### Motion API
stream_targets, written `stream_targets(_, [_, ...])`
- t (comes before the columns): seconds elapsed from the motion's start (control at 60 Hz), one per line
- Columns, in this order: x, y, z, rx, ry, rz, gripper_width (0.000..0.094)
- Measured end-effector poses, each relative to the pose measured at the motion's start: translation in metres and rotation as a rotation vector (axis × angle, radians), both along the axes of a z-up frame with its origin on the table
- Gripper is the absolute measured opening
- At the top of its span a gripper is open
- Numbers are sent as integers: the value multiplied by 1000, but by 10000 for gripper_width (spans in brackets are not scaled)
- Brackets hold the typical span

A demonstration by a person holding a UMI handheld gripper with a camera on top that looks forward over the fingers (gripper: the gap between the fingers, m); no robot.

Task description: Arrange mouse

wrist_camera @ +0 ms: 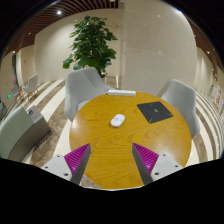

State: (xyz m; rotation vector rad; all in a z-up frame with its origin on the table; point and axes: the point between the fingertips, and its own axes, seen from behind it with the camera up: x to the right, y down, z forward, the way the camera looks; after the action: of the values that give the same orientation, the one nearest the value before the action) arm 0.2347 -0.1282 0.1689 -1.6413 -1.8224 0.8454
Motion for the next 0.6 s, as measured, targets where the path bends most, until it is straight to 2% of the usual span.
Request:
stream_targets(0.25, [-33, -5, -33, -34, -9, -45, 867])
stream_targets(0.383, [-70, -18, -63, -67, -9, -30, 864])
stream_targets(0.6, [-136, -19, -100, -12, -2, -46, 866])
